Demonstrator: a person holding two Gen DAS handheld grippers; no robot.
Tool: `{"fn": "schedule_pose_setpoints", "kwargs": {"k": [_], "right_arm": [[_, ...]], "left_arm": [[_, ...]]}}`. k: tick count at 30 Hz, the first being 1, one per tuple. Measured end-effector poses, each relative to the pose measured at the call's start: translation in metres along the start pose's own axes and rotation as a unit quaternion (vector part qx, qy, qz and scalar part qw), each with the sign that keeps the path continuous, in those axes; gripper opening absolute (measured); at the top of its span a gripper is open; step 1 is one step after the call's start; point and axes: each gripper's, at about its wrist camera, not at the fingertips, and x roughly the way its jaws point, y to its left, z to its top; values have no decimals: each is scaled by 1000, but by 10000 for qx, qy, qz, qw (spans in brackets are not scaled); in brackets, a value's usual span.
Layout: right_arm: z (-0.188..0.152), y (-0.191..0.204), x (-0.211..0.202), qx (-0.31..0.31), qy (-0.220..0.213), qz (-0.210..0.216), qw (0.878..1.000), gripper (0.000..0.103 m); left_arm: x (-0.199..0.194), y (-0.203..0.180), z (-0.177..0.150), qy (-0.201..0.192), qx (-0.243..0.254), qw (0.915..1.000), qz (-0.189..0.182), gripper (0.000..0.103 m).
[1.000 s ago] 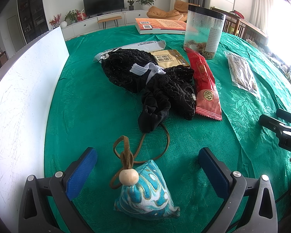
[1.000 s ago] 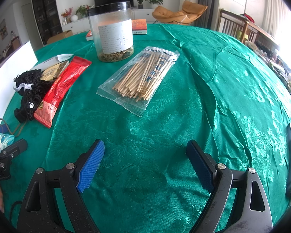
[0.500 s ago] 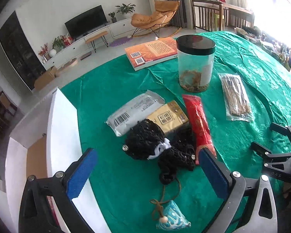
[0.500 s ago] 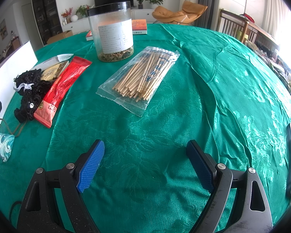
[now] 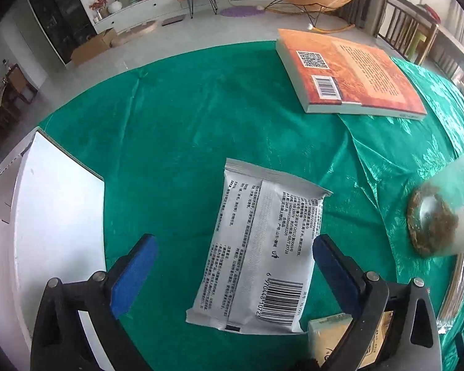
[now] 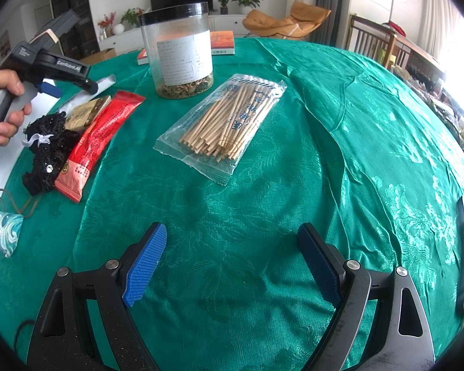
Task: Organize soft objects
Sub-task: 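Grasp the white packet with the left tool while the right grasps the cotton-swab pack, then carry the white packet and swab pack toward the white box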
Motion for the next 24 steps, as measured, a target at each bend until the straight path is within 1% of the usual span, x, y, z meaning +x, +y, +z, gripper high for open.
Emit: {"fn": "schedule_pose_setpoints", "kwargs": {"k": [3,5,7,8,9,10,11,12,13,14,16,17,18,19,20,21,22,23,24], "right_arm": [[0,0,0,1,0,1,10000,89],[0,0,0,2,0,3,10000,89],[1,-3,-2,75,-37,111,9999,89],[3,-8,-6,276,-126,393,9988,88],[6,-15,-12,538,-291,760,9952,87],[11,-23,-18,786,-504,964,9910,87],[21,-27,-22,943,-673,913,9891,87],[33,-29,-21,992,-720,816,9891,88],[49,-30,-13,1026,-635,815,9893,89],[65,-30,-2,1069,-469,826,9897,89],[94,-25,30,1066,5,741,9915,88],[104,-20,49,976,300,607,9929,87],[111,-14,70,825,692,547,9927,89],[116,-4,77,419,678,285,9964,80],[121,3,80,59,646,114,9978,54],[124,2,83,-11,687,177,9975,43],[128,-6,83,125,692,254,9972,38],[134,-14,83,236,645,210,9974,37],[141,-24,80,318,496,172,9981,37]], "left_arm": [[6,8,-4,300,57,9979,-564,99],[5,4,-12,280,286,9969,-678,100],[6,-1,-17,216,437,9970,-605,100],[9,-4,-17,203,472,9973,-526,100],[14,-7,-17,205,497,9978,-384,100],[18,-11,-18,221,521,9982,-172,100],[19,-11,-19,135,495,9986,-98,100],[18,-11,-19,46,439,9990,-112,98],[17,-11,-18,22,393,9990,-213,88],[16,-10,-17,9,342,9986,-408,71],[12,-12,-17,21,426,9988,-231,67],[10,-13,-18,13,492,9985,-220,65],[8,-11,-18,4,520,9984,-224,65],[5,-8,-17,-34,472,9986,-253,64],[1,-2,-16,-94,368,9988,-323,64],[-6,6,-15,-170,223,9987,-431,64],[-12,14,-13,-266,58,9981,-555,64],[-20,22,-12,-363,-96,9970,-673,64],[-29,29,-11,-456,-244,9954,-802,64]]}}
